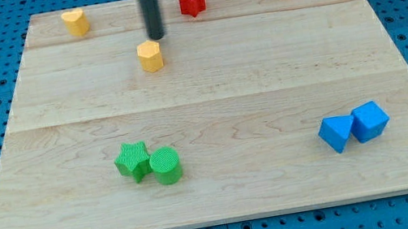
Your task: Move your arm towards blue triangle
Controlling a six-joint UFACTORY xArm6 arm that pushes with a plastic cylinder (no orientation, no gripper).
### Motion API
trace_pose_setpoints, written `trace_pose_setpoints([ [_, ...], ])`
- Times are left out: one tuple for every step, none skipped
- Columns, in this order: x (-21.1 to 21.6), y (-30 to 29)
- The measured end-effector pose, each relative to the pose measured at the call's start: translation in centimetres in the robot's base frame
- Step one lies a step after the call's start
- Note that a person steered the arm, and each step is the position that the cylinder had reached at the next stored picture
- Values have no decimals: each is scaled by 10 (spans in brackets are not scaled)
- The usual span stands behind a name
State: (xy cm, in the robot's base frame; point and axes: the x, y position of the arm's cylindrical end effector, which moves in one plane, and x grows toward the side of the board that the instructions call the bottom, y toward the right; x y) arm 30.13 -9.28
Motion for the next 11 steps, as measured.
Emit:
trace_pose_setpoints([
  [28,14],
  [31,136],
  [24,115],
  [6,41],
  [7,-18],
  [41,-10],
  [49,66],
  [49,139],
  [45,68],
  [72,62],
  [85,156],
])
